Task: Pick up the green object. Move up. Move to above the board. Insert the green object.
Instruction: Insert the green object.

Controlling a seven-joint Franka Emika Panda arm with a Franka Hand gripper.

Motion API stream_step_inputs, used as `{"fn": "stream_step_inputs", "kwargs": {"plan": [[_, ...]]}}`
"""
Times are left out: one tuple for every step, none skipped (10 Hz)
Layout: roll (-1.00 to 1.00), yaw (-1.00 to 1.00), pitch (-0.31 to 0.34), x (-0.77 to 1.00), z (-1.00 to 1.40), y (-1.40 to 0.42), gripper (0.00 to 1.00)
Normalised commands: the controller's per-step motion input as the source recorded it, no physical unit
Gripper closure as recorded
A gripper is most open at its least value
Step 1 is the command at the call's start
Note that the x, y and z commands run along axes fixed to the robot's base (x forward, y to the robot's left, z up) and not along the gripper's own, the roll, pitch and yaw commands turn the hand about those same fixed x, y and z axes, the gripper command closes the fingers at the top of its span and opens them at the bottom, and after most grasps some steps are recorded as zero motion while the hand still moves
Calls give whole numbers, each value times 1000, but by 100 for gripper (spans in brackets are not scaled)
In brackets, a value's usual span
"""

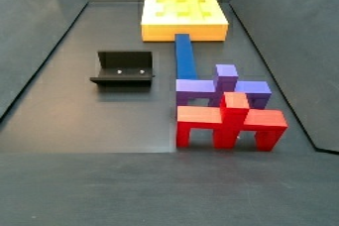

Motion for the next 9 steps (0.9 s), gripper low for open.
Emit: {"fn": "stream_step_inputs", "kwargs": {"plan": [[11,31,0,-149,-1000,0,100],[0,186,-70,-163,-1000,0,100],[70,271,-149,-217,-980,0,100],[124,274,-121,-140,-969,0,100],[76,417,-176,0,-854,0,100],[184,257,-116,83,-809,0,100],[274,46,-9,163,-749,0,100],[267,0,-57,211,-731,-11,100],[279,0,-91,0,-749,0,100]]}}
